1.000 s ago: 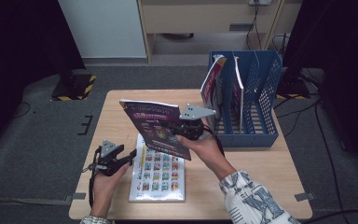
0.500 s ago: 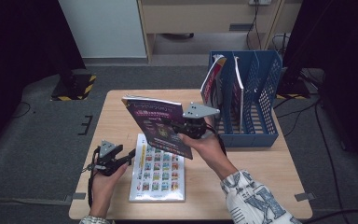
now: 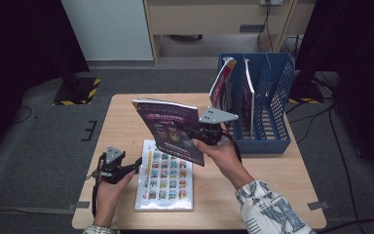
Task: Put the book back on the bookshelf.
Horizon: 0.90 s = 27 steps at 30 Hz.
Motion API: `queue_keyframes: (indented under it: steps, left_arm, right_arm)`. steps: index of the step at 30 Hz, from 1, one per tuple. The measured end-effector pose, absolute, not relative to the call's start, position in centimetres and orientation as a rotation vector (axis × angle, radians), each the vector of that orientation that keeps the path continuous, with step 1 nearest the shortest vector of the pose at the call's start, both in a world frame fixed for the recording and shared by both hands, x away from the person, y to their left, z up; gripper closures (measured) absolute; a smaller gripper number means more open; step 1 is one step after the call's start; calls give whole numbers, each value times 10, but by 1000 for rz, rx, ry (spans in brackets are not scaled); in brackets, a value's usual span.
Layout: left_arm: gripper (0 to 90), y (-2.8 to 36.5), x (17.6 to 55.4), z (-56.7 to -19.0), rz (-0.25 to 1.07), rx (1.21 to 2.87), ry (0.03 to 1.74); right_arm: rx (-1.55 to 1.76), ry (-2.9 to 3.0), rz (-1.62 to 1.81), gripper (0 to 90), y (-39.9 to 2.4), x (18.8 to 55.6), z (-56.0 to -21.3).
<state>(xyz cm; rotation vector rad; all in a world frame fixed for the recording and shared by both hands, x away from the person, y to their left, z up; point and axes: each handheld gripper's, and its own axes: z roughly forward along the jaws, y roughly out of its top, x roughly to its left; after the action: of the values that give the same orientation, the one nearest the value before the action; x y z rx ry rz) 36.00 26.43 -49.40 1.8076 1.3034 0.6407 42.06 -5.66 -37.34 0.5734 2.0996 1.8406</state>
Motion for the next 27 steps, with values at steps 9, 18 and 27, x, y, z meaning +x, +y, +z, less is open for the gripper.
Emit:
queue_keyframes:
  steps: [9, 18, 27]
  left_arm:
    - [173, 263, 363, -498, 607, 1826, 1328]
    - [169, 263, 362, -499, 609, 1841, 1333]
    - [169, 261, 363, -501, 604, 1856, 1326]
  right_arm:
    - [600, 2086, 1839, 843, -68, 419, -375]
    - [603, 2079, 1845, 843, -76, 415, -375]
    - [616, 2078, 1849, 843, -85, 413, -377]
